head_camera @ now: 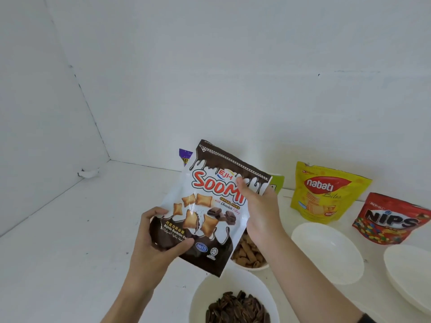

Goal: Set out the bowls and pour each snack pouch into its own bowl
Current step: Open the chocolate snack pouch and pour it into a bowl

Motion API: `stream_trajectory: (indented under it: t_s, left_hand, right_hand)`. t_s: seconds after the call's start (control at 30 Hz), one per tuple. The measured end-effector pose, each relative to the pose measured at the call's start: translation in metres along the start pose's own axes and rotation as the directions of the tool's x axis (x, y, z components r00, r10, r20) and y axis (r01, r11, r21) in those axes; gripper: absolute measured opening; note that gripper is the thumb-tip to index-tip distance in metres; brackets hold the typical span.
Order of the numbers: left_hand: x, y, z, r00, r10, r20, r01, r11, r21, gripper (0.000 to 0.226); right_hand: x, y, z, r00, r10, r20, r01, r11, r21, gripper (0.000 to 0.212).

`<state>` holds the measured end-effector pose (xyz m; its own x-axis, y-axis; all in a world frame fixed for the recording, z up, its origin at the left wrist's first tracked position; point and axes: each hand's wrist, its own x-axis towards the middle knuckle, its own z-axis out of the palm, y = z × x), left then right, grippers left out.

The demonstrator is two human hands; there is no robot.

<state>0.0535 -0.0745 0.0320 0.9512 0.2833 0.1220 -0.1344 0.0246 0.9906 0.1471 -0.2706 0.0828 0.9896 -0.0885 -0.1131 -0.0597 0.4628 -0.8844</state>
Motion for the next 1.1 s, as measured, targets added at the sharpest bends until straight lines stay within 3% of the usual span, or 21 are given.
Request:
stream_trajectory:
  t_s: [0.17, 0.3, 0.37, 0.47, 0.57, 0.67, 0.77, 0.9, 0.97, 1.1]
  left_hand:
    - [-0.003, 0.016, -0.034, 0.999, -0.006, 0.033, 0.004, 0.998, 0.058, 0.063]
    - [-0.013, 0.028, -0.077, 1.000, -0.020, 0.023, 0.021, 0.998, -0.055, 0.048]
    - [-0.023, 0.036, -0.102, 1.000, 0.000, -0.017, 0.000, 1.000, -0.002, 0.049]
    - [-0.044, 0.053, -0.140, 1.000, 0.008, 0.021, -0.010, 0.994, 0.113, 0.022]
    - [-0.072, 0.076, -0.175, 0.998, -0.044, 0.035, 0.037, 0.986, 0.162, 0.041]
    - [-0.104, 0.097, -0.208, 0.996, 0.006, -0.087, 0.008, 0.987, 0.162, 0.047]
    - [-0.136, 0.105, -0.242, 0.946, 0.056, -0.320, -0.003, 0.986, 0.165, 0.040]
    - [-0.183, 0.098, -0.286, 0.834, 0.083, -0.545, 0.028, 0.981, 0.192, 0.042]
    - [-0.206, 0.089, -0.308, 0.817, 0.098, -0.569, 0.050, 0.970, 0.238, 0.047]
    - [-0.238, 0.061, -0.346, 0.815, 0.065, -0.576, 0.113, 0.957, 0.267, 0.046]
  right_hand:
    - [-0.008, -0.010, 0.039, 0.983, -0.114, 0.143, 0.132, 0.984, -0.122, 0.026]
    - [-0.018, -0.014, 0.072, 0.947, -0.161, 0.277, 0.211, 0.965, -0.158, 0.019]
    - [-0.025, -0.007, 0.090, 0.929, -0.135, 0.344, 0.211, 0.958, -0.193, 0.022]
    - [-0.044, 0.010, 0.121, 0.887, -0.052, 0.458, 0.185, 0.951, -0.249, 0.028]
    - [-0.075, 0.037, 0.157, 0.805, 0.037, 0.592, 0.182, 0.935, -0.305, 0.036]
    - [-0.118, 0.070, 0.192, 0.716, 0.118, 0.689, 0.145, 0.939, -0.312, 0.050]
    - [-0.165, 0.101, 0.219, 0.653, 0.054, 0.756, 0.207, 0.947, -0.246, 0.061]
    - [-0.218, 0.147, 0.243, 0.568, -0.032, 0.822, 0.359, 0.909, -0.213, 0.039]
    - [-0.238, 0.170, 0.249, 0.567, -0.015, 0.823, 0.384, 0.889, -0.249, 0.027]
    - [-0.271, 0.216, 0.248, 0.602, 0.086, 0.794, 0.287, 0.904, -0.316, 0.025]
